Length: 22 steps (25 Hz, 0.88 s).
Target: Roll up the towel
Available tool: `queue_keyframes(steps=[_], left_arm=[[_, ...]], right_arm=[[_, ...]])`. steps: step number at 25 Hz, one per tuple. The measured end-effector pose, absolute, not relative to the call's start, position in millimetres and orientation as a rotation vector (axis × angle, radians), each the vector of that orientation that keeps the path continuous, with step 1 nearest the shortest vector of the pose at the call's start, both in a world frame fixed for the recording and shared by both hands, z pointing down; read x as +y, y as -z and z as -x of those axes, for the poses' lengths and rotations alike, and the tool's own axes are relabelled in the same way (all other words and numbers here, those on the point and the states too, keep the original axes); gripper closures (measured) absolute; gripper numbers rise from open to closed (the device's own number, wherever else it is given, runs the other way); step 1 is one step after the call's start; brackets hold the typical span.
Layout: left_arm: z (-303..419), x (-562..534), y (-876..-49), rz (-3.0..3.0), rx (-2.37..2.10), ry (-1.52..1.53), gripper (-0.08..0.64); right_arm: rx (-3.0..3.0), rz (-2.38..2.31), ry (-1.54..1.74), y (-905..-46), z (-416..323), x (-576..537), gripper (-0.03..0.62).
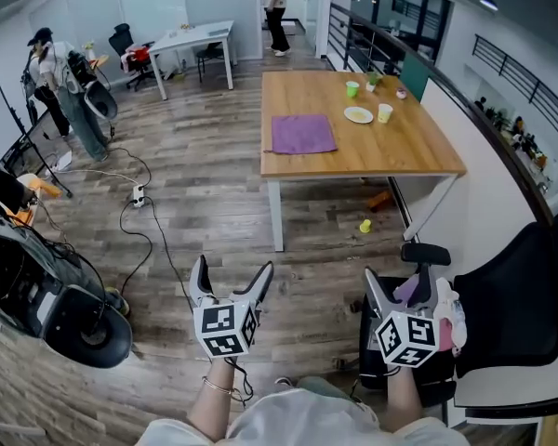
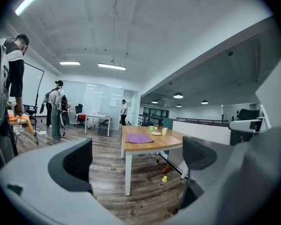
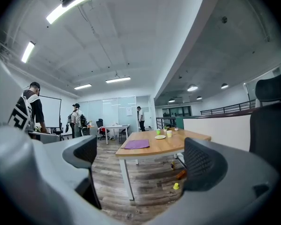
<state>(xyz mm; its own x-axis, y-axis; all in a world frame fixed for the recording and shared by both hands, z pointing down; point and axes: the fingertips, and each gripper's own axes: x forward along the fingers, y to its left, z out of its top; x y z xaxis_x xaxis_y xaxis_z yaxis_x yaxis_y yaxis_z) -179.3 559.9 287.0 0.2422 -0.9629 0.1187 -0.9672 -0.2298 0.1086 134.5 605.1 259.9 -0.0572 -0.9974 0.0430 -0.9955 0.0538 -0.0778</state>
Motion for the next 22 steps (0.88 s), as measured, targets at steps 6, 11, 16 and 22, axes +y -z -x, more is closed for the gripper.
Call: queue_keyframes(steps=[6, 11, 16, 22], left_arm=[[182, 546, -298, -2.341, -1.844, -0.081, -0.025], [184, 519, -312, -2.290, -1.834, -0.086, -0.025], [173, 475, -317, -2.280, -1.849, -0.084, -0.025], [160, 401, -305, -2.257, -1.881, -0.056, -0.025]], right_arm=[[2.237, 2.167, 0.175, -275, -141, 595, 0.017], [2.196, 2.187, 0.173, -279, -149, 570, 0.039], [2.182, 2.168, 0.192, -286, -164, 523, 0.055], [2.178, 2.145, 0.191, -280, -182, 445, 0.066]])
